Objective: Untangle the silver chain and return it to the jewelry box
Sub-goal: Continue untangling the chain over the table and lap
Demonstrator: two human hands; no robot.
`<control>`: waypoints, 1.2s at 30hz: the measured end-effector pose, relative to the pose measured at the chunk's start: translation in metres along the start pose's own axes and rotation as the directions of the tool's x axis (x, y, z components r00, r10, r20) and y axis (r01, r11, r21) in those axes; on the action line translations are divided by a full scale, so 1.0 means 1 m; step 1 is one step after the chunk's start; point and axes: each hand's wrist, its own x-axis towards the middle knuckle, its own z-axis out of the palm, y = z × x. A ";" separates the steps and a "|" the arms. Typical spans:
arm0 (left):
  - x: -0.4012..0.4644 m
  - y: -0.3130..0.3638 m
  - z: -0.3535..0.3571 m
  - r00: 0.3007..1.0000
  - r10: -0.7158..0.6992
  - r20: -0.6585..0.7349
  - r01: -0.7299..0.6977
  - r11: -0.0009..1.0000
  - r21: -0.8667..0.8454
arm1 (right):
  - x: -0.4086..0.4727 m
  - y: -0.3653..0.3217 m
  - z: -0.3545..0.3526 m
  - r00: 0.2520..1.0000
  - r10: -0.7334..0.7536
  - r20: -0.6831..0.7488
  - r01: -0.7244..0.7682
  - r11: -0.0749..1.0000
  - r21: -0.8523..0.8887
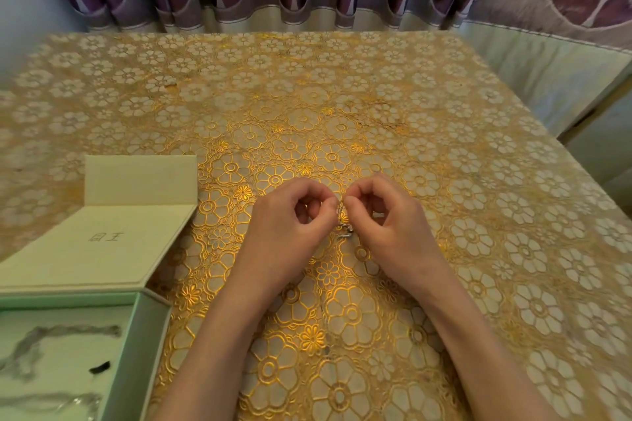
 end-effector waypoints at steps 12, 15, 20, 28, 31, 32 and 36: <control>0.000 0.000 -0.001 0.999 -0.014 0.031 0.017 0.997 -0.073 | 0.000 0.001 0.000 1.000 -0.008 0.008 0.008 1.000 0.021; 0.000 0.001 -0.001 0.999 -0.019 0.030 0.021 0.997 -0.077 | 0.000 0.000 0.000 1.000 -0.007 0.022 0.006 1.000 0.027; 0.001 -0.001 -0.001 1.000 -0.017 0.023 0.019 0.997 -0.076 | -0.001 0.000 0.000 0.999 -0.019 0.038 0.018 0.999 0.030; 0.000 -0.001 -0.001 1.000 -0.004 0.018 0.005 0.999 -0.042 | -0.002 -0.002 0.002 0.997 -0.068 0.020 0.069 0.997 -0.033; 0.000 -0.003 -0.001 1.000 0.001 0.023 0.000 1.000 -0.029 | -0.002 -0.002 0.002 0.994 -0.107 0.015 0.108 0.992 -0.066; 0.000 -0.004 -0.001 1.000 0.005 0.023 -0.004 1.000 -0.027 | -0.002 -0.002 0.002 0.993 -0.115 0.015 0.116 0.991 -0.073; 0.000 -0.002 -0.001 1.000 0.003 0.024 -0.003 0.999 -0.032 | -0.002 -0.002 0.002 0.994 -0.106 0.011 0.107 0.992 -0.064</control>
